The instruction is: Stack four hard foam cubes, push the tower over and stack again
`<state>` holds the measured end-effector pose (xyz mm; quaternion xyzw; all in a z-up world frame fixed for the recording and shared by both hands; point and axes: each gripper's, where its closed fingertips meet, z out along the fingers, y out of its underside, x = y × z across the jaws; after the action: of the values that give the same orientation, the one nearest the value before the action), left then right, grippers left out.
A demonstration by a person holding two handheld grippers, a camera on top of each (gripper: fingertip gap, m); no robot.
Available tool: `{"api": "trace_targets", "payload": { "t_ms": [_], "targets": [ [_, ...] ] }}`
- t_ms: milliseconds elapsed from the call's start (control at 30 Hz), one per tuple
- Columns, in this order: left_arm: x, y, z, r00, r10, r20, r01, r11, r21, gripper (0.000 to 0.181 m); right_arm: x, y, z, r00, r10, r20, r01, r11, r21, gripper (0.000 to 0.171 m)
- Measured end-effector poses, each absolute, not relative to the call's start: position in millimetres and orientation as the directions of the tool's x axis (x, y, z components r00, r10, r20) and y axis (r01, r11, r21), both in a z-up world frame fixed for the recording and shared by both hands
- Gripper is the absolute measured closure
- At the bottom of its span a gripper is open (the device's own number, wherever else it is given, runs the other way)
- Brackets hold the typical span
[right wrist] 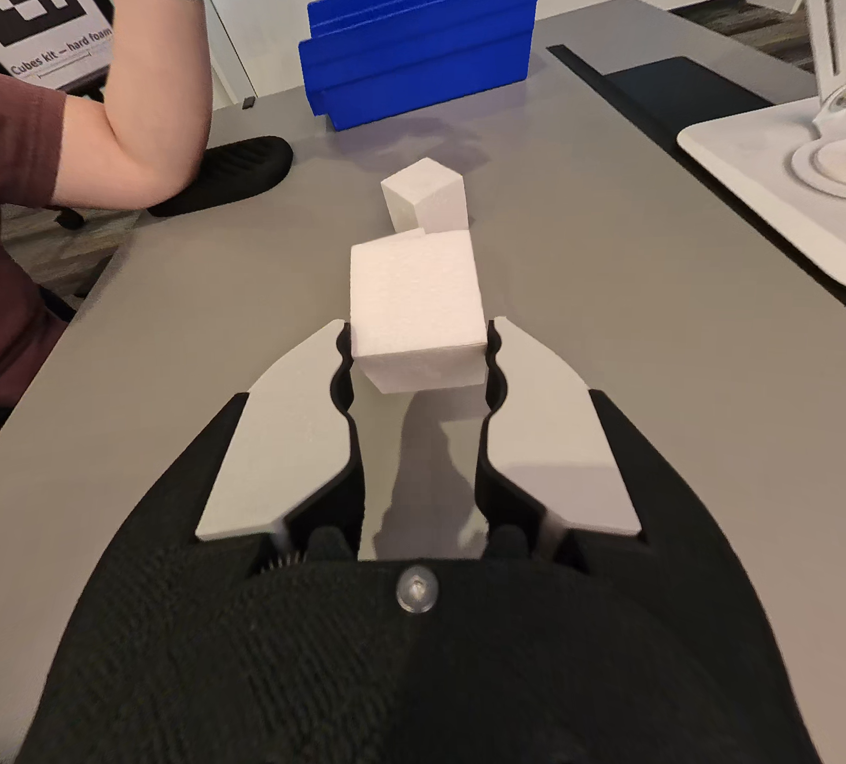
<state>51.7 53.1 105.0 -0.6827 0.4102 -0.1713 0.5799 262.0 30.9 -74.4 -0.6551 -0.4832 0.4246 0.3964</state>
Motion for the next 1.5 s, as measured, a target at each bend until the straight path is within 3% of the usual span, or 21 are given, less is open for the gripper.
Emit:
{"api": "trace_targets", "payload": {
  "t_ms": [133,267,467,567,1067,1333,1500],
  "targets": [
    [49.5,49.9,91.2,0.557,-0.8,-0.225,-0.402,-0.022,-0.916,0.118,267.7,31.6,-75.0,0.192,0.966,-0.171,0.301,-0.224,-0.927,0.114],
    [98.2,28.9,70.0,0.394,-0.906,-0.156,-0.413,-0.023,-0.911,0.118,275.0,34.7,-71.6,0.211,0.962,-0.175,0.284,-0.232,-0.93,0.114],
    [167.3,24.6,-36.1,0.241,-0.954,-0.179,-0.71,-0.048,-0.702,0.118,296.7,36.6,-64.5,0.245,0.951,-0.188,0.244,-0.248,-0.938,0.114],
    [180.0,23.4,-59.5,0.222,-0.963,-0.153,-0.736,-0.062,-0.674,0.119,307.4,37.9,-63.6,0.26,0.944,-0.201,0.224,-0.261,-0.939,0.114],
    [181.7,27.3,-93.8,0.202,-0.967,-0.155,-0.793,-0.069,-0.605,0.118,314.1,36.9,-62.3,0.245,0.943,-0.224,0.2,-0.275,-0.94,0.114],
    [187.3,25.6,-83.1,0.217,-0.969,-0.119,-0.741,-0.085,-0.666,0.119,313.2,37.7,-75.5,0.251,0.937,-0.243,0.236,-0.303,-0.923,0.114],
    [183.4,25.5,-93.1,0.195,-0.966,-0.173,-0.79,-0.05,-0.611,0.119,312.1,36.7,-75.1,0.244,0.938,-0.247,0.236,-0.305,-0.923,0.114]
  ]
}}
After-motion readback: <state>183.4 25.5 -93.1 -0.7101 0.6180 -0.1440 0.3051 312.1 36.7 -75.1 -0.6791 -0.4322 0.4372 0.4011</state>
